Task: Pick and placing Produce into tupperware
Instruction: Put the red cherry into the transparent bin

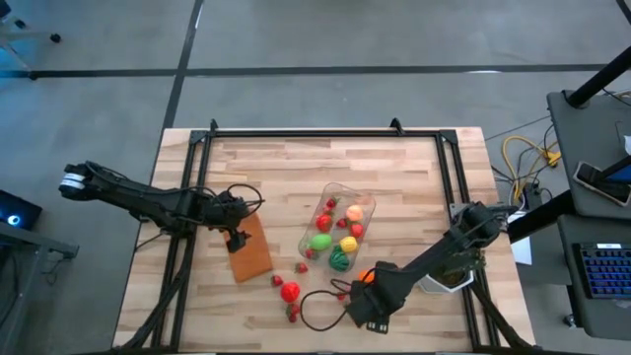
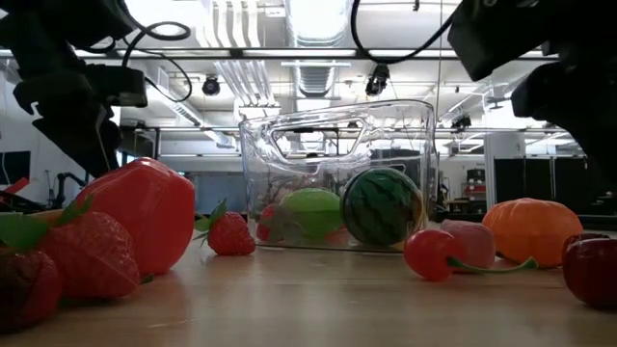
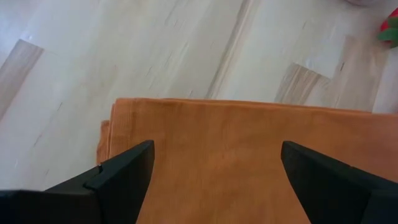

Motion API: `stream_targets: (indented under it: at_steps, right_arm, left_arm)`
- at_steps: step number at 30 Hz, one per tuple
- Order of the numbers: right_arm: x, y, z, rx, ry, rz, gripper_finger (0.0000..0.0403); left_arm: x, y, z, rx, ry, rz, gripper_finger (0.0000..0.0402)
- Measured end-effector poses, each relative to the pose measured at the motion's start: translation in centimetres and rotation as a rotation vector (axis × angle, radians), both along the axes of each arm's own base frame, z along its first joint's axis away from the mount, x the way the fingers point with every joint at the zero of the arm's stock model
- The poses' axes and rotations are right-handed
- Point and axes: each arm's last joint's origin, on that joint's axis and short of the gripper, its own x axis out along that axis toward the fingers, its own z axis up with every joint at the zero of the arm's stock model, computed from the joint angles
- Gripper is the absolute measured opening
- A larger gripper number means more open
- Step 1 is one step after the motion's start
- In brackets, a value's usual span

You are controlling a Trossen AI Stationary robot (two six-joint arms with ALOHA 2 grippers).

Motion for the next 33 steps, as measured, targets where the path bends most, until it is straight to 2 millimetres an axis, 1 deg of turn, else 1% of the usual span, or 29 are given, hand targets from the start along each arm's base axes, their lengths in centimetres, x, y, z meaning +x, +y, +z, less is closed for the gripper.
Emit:
stream_targets:
  at_steps: [6, 8, 14, 17, 23, 33]
  right_arm:
    - [-0.1, -0.2, -0.3, -0.024, -0.001, -0.010, 0.0319]
    - [-0.2, -0.2, -0.4, -0.025, 0.004, -0.004, 0.0303]
    - [-0.5, 0.3, -0.9, 0.040, 0.013, 0.070, 0.0231]
    - [-0.6, 0.7, -1.1, 0.065, 0.012, 0.086, 0.0214]
    - [-0.9, 0.7, -1.4, 0.061, 0.020, 0.106, 0.0209]
    - [-1.4, 0.4, -2.5, 0.055, 0.029, 0.106, 0.0208]
  left_arm:
    - [0.0, 0.0, 0.0, 0.000, -0.001, 0.000, 0.0336]
    - [0.0, 0.0, 0.0, 0.000, 0.000, 0.000, 0.0336]
    - [0.0, 0.0, 0.0, 0.000, -0.001, 0.000, 0.0336]
    - [0.0, 0.0, 0.0, 0.000, -0.001, 0.000, 0.0336]
    - [0.0, 0.0, 0.0, 0.000, -0.001, 0.000, 0.0336]
    - [0.0, 0.0, 0.0, -0.001, -0.001, 0.001, 0.0336]
